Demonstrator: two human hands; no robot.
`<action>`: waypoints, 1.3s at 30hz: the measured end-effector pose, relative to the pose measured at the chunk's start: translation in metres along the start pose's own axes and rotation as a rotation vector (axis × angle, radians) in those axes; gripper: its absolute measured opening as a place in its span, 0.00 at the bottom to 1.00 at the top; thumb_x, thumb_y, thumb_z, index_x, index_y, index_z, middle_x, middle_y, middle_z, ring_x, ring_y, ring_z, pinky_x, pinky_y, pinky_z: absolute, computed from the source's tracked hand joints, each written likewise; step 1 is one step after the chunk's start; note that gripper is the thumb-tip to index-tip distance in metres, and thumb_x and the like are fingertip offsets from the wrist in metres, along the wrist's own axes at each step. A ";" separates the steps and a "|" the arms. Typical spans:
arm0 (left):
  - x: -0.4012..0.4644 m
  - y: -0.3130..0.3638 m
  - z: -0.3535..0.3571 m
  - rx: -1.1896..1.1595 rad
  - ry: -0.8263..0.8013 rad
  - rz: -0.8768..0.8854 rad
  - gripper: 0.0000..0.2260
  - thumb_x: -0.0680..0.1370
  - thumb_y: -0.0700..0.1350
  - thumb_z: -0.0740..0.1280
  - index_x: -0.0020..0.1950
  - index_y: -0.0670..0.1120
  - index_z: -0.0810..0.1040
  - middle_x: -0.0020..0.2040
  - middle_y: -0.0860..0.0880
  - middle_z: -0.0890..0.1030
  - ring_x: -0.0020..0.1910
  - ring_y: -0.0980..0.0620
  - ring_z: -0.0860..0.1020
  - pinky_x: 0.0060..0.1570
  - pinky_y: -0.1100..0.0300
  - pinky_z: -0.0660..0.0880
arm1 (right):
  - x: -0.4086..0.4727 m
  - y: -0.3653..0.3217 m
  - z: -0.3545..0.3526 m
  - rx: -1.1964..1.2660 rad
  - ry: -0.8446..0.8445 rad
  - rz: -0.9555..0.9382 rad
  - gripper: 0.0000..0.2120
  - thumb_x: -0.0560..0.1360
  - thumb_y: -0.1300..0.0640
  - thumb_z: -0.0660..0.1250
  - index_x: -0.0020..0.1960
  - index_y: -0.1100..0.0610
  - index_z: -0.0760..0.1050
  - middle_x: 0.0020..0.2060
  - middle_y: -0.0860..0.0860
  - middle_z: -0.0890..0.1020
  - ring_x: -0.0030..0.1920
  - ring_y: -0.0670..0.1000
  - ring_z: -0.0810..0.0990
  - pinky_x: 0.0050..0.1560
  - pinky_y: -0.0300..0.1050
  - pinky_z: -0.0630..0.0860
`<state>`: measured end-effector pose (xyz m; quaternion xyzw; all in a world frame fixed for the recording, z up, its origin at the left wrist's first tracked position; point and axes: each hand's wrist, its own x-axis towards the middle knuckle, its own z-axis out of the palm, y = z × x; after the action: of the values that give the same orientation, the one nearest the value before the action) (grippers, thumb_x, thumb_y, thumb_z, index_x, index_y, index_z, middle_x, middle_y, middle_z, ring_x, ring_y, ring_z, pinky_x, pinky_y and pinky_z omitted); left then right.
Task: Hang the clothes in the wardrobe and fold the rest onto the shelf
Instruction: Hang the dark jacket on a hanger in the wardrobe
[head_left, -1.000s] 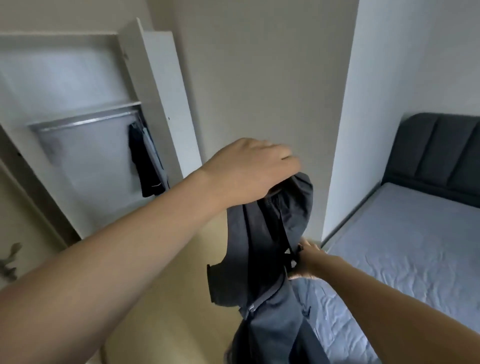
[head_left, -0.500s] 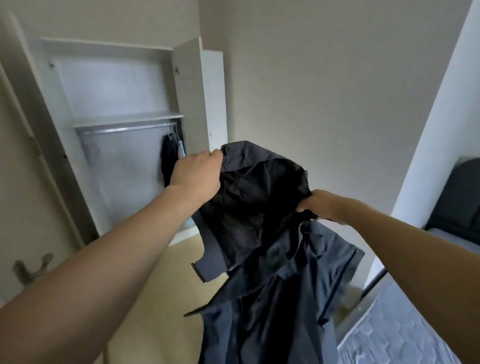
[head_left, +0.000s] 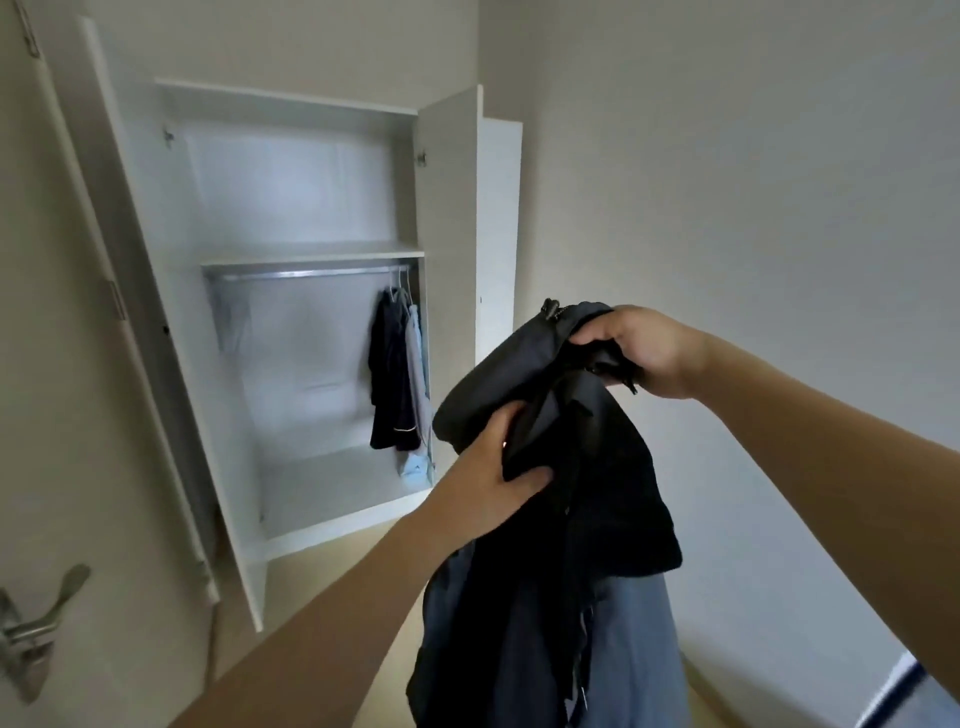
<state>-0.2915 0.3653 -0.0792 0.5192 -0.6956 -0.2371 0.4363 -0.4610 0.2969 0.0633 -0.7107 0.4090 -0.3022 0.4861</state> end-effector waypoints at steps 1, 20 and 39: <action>0.019 -0.008 -0.008 -0.021 0.140 -0.045 0.18 0.78 0.50 0.66 0.67 0.53 0.70 0.61 0.51 0.77 0.62 0.52 0.75 0.62 0.57 0.71 | 0.016 -0.001 -0.003 0.007 -0.010 -0.009 0.08 0.77 0.64 0.59 0.44 0.59 0.76 0.39 0.55 0.79 0.36 0.51 0.78 0.31 0.36 0.76; 0.309 -0.140 -0.179 0.171 0.351 -0.138 0.22 0.79 0.51 0.63 0.29 0.48 0.58 0.24 0.52 0.61 0.26 0.50 0.62 0.30 0.59 0.58 | 0.297 0.110 0.089 -0.609 -0.439 0.652 0.52 0.58 0.26 0.69 0.75 0.48 0.59 0.71 0.51 0.66 0.57 0.54 0.79 0.62 0.60 0.73; 0.458 -0.377 -0.402 0.126 0.600 -0.377 0.18 0.77 0.50 0.63 0.29 0.46 0.64 0.27 0.47 0.67 0.29 0.47 0.68 0.34 0.57 0.63 | 0.665 0.082 0.226 -0.013 0.129 0.287 0.16 0.82 0.55 0.54 0.62 0.63 0.72 0.49 0.60 0.79 0.49 0.59 0.78 0.53 0.52 0.75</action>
<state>0.2092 -0.1420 -0.0051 0.7108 -0.4415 -0.1072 0.5370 0.0234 -0.2005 -0.0699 -0.6271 0.5388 -0.2720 0.4924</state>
